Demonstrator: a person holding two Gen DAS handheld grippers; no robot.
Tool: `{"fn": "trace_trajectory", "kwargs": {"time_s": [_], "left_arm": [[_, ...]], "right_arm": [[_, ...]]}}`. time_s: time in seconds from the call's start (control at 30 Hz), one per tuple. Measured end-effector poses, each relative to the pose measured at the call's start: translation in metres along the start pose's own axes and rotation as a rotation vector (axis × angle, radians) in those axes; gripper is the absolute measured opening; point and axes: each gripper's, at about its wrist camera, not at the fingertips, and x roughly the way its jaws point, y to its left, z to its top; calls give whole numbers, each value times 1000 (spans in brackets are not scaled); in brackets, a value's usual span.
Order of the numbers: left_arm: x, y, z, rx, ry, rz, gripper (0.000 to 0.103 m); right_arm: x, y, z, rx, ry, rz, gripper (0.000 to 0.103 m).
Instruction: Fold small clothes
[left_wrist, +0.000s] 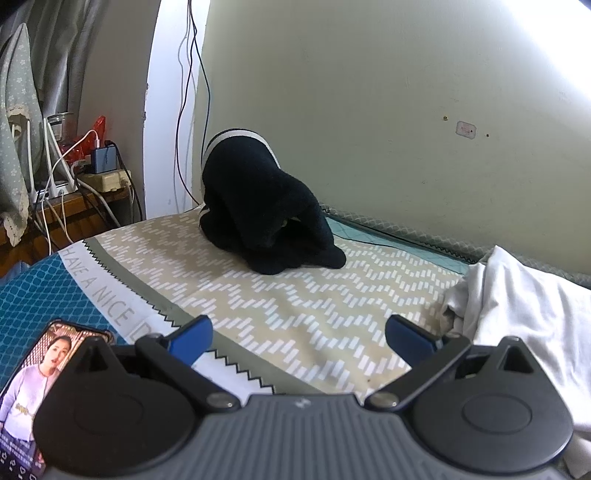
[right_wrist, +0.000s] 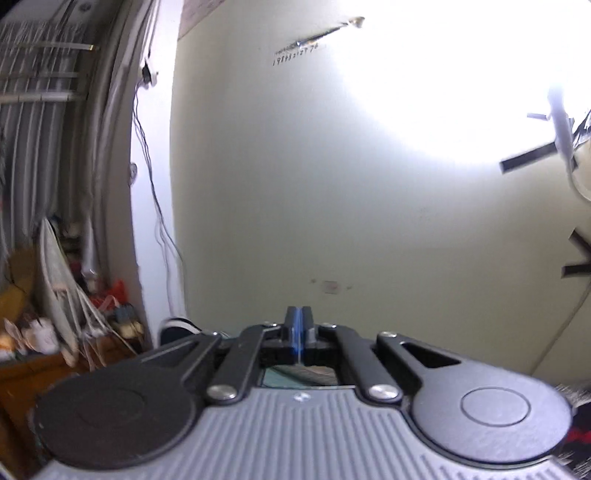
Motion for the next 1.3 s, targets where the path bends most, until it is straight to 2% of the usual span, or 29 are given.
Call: {"fn": "trace_trajectory", "kwargs": {"time_s": [0.03,0.07,0.1,0.13,0.33,0.47,0.5,0.53,0.57,0.6,0.63,0.67,0.7,0.73,0.8,0.97,1.03,1.1,1.2,1.3], "left_arm": [[0,0,0,-1,2,2,103],[0,0,0,-1,2,3,103],[0,0,0,0,3,4,103],[0,0,0,1,3,6,103],[0,-3,-1,16,-1,6,103],[0,-1,0,10,1,-5,103],[0,-1,0,8,2,-8,103],[0,0,0,5,3,-9,103],[0,0,0,3,4,-12,103],[0,1,0,1,5,-13,103],[0,1,0,-1,5,-14,103],[1,1,0,-3,6,-15,103],[1,1,0,-5,6,-16,103],[1,1,0,-6,7,-17,103],[0,2,0,-11,6,-17,103],[1,10,2,-61,9,-20,103],[3,15,2,-87,22,-23,103],[4,18,3,-108,33,-25,103],[5,19,3,-111,37,-29,103],[4,16,3,-94,33,-33,103]], "right_arm": [[2,-2,-5,-3,40,6,25],[9,-2,-14,0,99,1,47],[14,-2,-24,2,146,-16,99],[17,-1,-37,-8,166,-15,95],[46,15,-89,-193,295,-83,95],[73,2,-101,-187,387,-109,95],[80,-2,-104,-174,409,-112,94],[86,-8,-111,-155,435,-111,89],[93,-11,-116,-135,467,-104,78],[98,-13,-121,-123,506,-102,48],[101,-13,-128,-113,539,-93,44],[101,-11,-131,-121,536,-94,39],[100,-6,-131,-139,525,-92,24],[99,-2,-127,-141,514,-92,14],[88,7,-112,-136,460,-89,2],[46,30,-48,-38,247,60,0],[33,50,-35,-38,224,163,0],[24,73,-35,-96,223,218,0],[31,84,-49,-162,257,208,0],[56,63,-66,-157,338,101,0]]}}
